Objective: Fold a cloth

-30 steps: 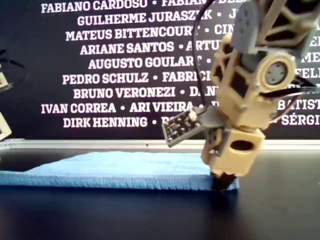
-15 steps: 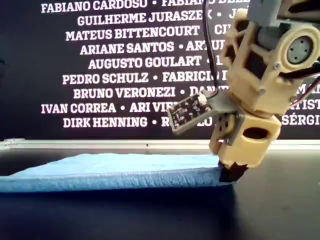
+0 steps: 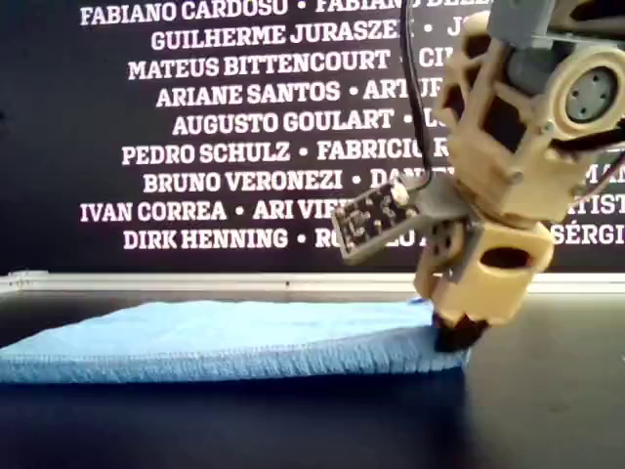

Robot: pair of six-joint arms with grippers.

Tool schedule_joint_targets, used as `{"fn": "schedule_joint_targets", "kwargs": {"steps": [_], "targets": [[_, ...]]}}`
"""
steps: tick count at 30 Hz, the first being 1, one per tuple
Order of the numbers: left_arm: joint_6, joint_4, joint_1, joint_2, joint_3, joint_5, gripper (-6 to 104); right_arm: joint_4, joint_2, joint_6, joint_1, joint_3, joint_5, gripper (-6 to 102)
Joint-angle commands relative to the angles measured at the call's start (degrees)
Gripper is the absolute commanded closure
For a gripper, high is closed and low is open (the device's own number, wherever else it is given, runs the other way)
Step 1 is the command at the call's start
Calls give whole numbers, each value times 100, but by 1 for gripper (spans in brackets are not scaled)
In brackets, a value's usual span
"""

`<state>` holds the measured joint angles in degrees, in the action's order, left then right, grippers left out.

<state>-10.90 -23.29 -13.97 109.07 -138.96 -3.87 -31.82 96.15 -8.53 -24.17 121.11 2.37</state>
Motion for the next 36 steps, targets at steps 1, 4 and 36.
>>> {"fn": "schedule_joint_targets", "kwargs": {"steps": [1,4,36], "targets": [[-26,97,-79,26,729,70,98,264,-44,-35,62,-791,35,97],[-26,97,-79,0,1151,79,98,264,-422,-26,79,-1354,35,97],[-35,105,765,-4685,7418,88,98,264,-5221,-35,861,-8253,141,97]]}}
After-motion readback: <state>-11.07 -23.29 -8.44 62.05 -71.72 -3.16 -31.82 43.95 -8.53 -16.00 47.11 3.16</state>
